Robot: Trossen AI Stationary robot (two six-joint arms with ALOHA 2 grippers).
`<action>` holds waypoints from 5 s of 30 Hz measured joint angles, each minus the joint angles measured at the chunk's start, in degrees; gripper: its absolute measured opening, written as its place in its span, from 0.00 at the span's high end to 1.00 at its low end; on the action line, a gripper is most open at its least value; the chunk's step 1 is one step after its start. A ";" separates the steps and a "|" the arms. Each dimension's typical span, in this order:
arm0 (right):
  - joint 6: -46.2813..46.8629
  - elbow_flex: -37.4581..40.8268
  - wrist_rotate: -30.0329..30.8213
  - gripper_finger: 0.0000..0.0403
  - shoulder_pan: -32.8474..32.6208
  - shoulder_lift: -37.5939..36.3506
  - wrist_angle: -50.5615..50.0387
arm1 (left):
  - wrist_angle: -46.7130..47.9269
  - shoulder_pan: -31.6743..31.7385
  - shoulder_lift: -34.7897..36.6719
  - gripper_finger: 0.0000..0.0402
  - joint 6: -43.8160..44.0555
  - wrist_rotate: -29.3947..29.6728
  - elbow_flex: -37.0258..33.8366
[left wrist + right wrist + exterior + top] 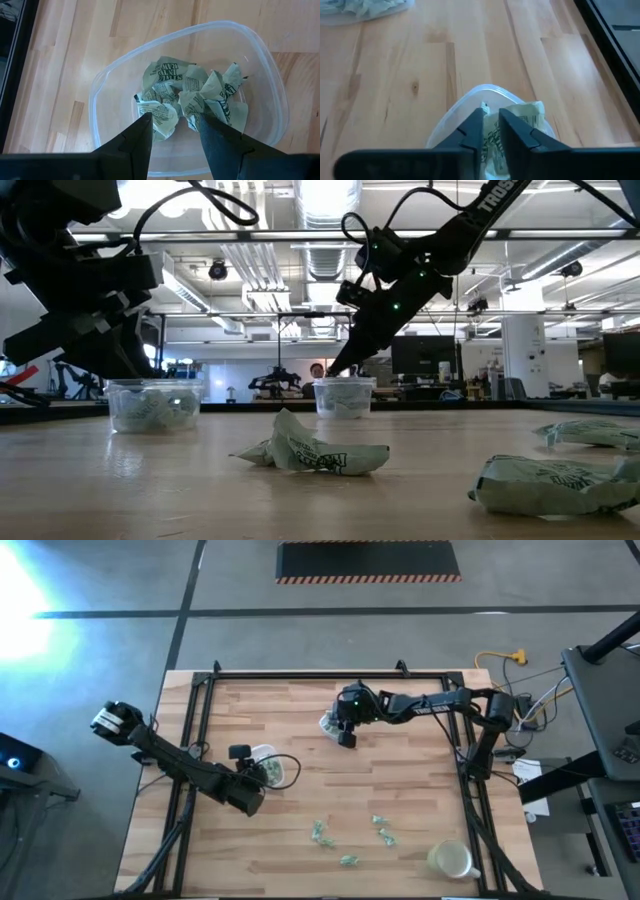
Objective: Pick and place items into bin
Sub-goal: Put the stevia packet into the small transparent container, then put the stevia packet into the large transparent container
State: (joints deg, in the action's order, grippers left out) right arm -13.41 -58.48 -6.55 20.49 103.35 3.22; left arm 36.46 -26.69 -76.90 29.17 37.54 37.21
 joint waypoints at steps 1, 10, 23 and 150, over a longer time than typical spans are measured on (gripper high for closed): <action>0.04 0.02 0.00 0.85 0.00 0.00 0.00 | 0.00 -0.01 0.00 0.64 0.00 0.00 0.00; -1.14 -0.87 0.55 0.68 -0.56 -2.73 -0.17 | 0.03 0.01 0.00 0.64 -0.07 0.00 0.04; -2.68 1.81 0.55 0.72 -8.81 -18.52 -6.39 | 0.06 0.02 0.11 0.64 -3.95 1.10 1.92; 1.01 7.30 0.09 0.83 -15.74 -25.59 -20.02 | -36.79 4.86 -17.86 1.00 -39.05 -13.28 13.13</action>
State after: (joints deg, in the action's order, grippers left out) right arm -12.40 -51.18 -6.46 4.75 77.76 -16.80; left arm -0.32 -21.84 -94.77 -9.88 24.26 50.34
